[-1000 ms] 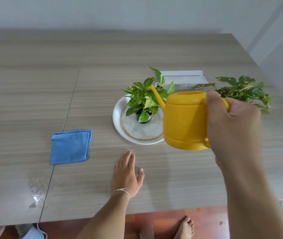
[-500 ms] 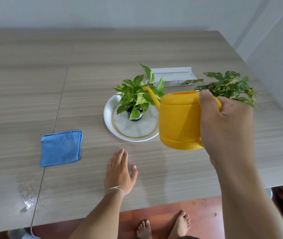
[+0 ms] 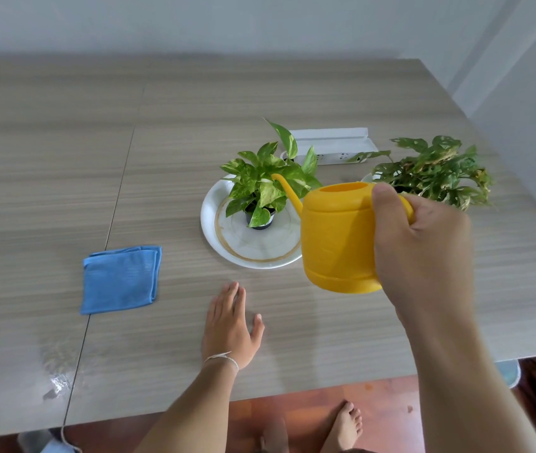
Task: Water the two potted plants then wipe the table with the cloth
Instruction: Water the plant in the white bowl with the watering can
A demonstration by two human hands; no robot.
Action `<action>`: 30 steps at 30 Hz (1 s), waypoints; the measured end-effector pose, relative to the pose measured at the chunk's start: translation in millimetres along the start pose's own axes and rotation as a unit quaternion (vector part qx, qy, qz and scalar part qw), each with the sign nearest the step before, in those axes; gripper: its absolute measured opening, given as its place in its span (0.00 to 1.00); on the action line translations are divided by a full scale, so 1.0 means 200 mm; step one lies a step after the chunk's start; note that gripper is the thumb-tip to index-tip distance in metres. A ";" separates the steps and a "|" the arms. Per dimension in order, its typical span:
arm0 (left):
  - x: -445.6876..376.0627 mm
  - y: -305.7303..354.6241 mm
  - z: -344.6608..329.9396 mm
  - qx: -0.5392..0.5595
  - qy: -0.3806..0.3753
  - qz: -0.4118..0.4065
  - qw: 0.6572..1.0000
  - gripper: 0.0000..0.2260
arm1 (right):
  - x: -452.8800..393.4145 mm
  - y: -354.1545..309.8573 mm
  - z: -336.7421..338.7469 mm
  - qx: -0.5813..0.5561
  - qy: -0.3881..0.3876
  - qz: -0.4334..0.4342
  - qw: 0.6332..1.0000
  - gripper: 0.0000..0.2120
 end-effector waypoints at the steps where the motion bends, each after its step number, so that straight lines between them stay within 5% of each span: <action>1: 0.00 0.00 0.00 -0.001 -0.001 0.000 1.000 0.29 | 0.00 0.00 0.00 0.002 0.006 -0.002 1.000 0.29; 30: 0.00 0.00 0.01 0.003 -0.007 0.003 1.000 0.29 | 0.00 0.05 0.00 -0.073 0.009 -0.015 0.997 0.26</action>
Point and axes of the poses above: each hand's wrist, its own x-axis away from the middle knuckle, its own z-axis out of the back of the hand, y = z × x, the point moved 2 cm from there along -x, towards the middle knuckle, and after that the axes turned 4 degrees about x, right-handed, at the moved point
